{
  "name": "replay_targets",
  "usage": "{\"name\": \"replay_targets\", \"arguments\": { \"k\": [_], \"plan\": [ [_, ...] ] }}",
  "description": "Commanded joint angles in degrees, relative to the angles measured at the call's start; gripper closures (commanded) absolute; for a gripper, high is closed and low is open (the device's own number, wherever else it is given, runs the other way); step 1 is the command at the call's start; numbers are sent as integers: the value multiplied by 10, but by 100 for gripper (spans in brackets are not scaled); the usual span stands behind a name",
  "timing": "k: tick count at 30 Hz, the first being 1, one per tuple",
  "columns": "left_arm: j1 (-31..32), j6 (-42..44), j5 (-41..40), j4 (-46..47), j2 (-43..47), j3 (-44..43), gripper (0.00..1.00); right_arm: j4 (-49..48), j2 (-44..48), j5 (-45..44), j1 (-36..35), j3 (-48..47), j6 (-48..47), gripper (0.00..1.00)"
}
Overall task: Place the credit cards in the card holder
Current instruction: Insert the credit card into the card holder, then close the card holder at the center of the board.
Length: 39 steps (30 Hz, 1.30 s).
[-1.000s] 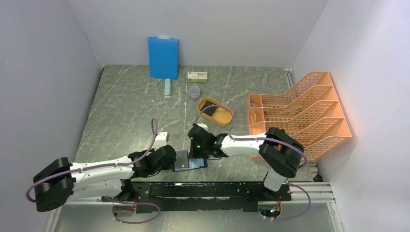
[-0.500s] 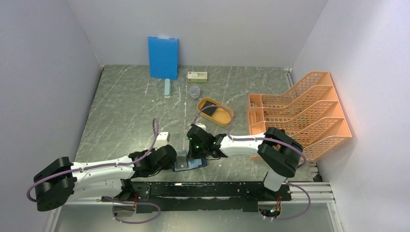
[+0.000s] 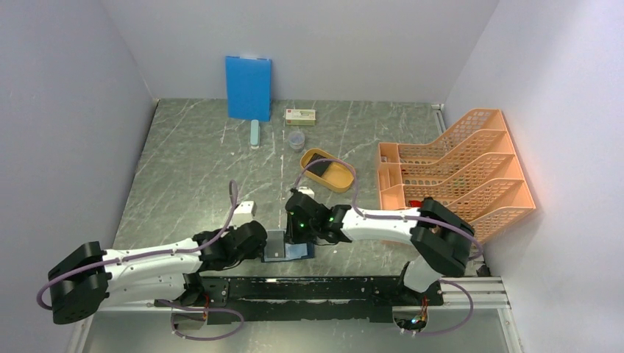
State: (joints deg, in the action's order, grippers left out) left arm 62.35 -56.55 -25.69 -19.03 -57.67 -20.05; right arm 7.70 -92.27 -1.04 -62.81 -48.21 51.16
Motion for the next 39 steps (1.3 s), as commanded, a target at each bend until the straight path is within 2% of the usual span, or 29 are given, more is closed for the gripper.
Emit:
{"name": "replay_targets", "arguments": {
  "k": [1, 4, 7, 10, 14, 20, 26, 32, 37, 39],
  "plan": [
    [-1, -15, -12, -35, 28, -1, 88, 56, 64, -17, -6, -28, -29, 81],
    [0, -16, -19, -58, 41, -12, 88, 110, 113, -43, -6, -45, -53, 72],
    [-1, -16, -29, -79, 56, -24, 88, 151, 173, -94, -3, -45, -76, 56],
    [-1, -20, -33, -92, 74, -30, 87, 178, 213, -117, 16, -23, -85, 46],
    [-1, -36, -35, -101, 93, -27, 83, 151, 241, -97, 44, 42, -76, 41],
    [-2, -56, -25, -89, 132, -13, 70, 53, 229, -37, 75, 114, -56, 40],
    [-3, -58, -22, -102, 154, -9, 68, 46, 173, -59, 79, 107, -56, 42],
    [-4, -55, -13, -90, 136, 1, 69, 50, 154, -76, 83, 107, -64, 65],
    [-3, -30, 2, -54, 110, 1, 69, 64, 146, -78, 85, 110, -70, 69],
    [-3, -12, 12, -29, 97, 1, 69, 68, 149, -80, 86, 114, -71, 74]
  ]
}}
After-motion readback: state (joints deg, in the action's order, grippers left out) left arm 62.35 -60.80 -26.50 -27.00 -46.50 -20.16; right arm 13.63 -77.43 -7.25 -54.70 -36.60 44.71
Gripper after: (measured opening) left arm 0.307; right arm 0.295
